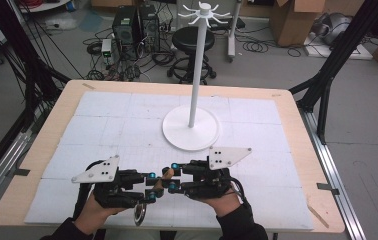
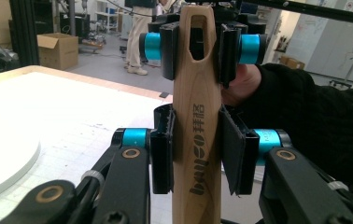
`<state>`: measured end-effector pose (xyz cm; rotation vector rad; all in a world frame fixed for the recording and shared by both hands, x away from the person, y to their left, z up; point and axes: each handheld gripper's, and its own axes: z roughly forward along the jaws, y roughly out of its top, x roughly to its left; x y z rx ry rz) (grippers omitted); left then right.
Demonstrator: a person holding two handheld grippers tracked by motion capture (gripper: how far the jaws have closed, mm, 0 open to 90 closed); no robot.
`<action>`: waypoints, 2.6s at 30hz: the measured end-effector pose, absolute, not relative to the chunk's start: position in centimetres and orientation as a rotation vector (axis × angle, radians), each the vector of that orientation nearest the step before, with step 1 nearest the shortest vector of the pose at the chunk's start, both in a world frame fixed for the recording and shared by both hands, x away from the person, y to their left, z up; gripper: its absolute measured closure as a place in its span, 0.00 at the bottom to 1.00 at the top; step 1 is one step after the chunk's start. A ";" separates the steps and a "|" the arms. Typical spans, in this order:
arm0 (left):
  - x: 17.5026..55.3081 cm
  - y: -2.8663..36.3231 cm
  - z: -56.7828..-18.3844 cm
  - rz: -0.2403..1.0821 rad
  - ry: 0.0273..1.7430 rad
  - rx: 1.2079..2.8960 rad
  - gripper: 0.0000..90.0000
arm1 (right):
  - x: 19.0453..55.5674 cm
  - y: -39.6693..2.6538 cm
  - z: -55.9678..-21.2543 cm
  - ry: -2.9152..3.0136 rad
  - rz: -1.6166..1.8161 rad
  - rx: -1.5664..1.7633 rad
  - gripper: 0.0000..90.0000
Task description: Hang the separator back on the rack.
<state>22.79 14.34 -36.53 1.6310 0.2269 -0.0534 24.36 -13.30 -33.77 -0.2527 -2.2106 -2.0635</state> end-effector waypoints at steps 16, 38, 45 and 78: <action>23.1 14.6 -36.5 -0.085 0.218 1.608 0.74 | 23.8 -12.6 -32.9 -2.234 -2.055 -0.297 0.78; 23.0 13.9 -37.3 0.043 0.323 1.681 0.49 | 23.2 -12.0 -29.8 -2.303 -2.133 -0.582 0.78; 22.8 14.0 -37.1 0.089 0.366 1.669 0.53 | 22.5 -11.7 -29.6 -2.338 -2.179 -0.726 0.78; 22.8 13.9 -36.2 -0.049 0.291 1.691 0.77 | 24.2 -12.6 -32.2 -2.172 -2.136 -0.638 0.24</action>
